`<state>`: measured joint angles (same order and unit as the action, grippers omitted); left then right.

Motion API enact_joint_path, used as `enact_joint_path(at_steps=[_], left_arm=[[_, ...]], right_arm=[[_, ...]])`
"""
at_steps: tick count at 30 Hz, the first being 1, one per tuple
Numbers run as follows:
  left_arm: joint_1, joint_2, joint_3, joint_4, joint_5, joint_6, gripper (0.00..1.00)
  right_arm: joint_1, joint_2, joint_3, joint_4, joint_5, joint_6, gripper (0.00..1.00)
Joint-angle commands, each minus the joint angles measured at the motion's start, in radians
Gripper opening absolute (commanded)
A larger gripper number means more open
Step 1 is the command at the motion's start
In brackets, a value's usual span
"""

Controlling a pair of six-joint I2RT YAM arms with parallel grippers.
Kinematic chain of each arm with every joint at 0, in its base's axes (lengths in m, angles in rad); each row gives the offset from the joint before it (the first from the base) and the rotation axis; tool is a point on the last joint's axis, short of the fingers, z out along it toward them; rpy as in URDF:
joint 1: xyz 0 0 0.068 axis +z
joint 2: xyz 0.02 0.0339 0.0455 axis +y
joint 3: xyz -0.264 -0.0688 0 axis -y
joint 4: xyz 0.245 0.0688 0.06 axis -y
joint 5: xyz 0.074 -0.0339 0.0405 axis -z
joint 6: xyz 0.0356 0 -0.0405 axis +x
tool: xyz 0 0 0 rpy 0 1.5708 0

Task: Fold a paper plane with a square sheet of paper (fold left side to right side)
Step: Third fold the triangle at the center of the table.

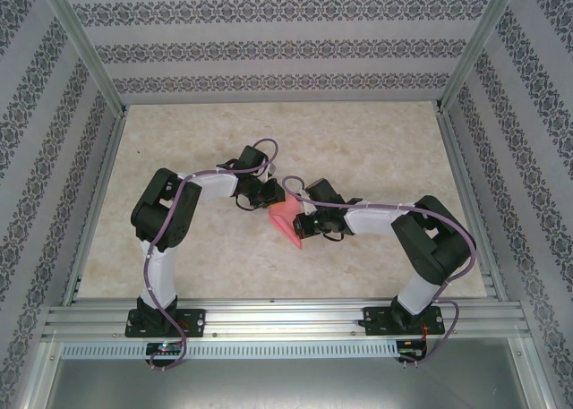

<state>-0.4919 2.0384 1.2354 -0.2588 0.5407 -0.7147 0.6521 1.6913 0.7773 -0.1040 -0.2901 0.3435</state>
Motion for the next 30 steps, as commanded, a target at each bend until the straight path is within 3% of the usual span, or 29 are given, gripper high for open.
enact_joint_path(at_steps=[1,30], left_arm=[[-0.027,0.051,-0.007,-0.054,-0.025,0.018,0.18],[-0.029,0.048,-0.009,-0.055,-0.025,0.018,0.18]], right_arm=[[-0.012,-0.028,0.026,0.004,0.018,0.009,0.01],[-0.008,0.043,0.034,-0.01,0.015,0.017,0.01]])
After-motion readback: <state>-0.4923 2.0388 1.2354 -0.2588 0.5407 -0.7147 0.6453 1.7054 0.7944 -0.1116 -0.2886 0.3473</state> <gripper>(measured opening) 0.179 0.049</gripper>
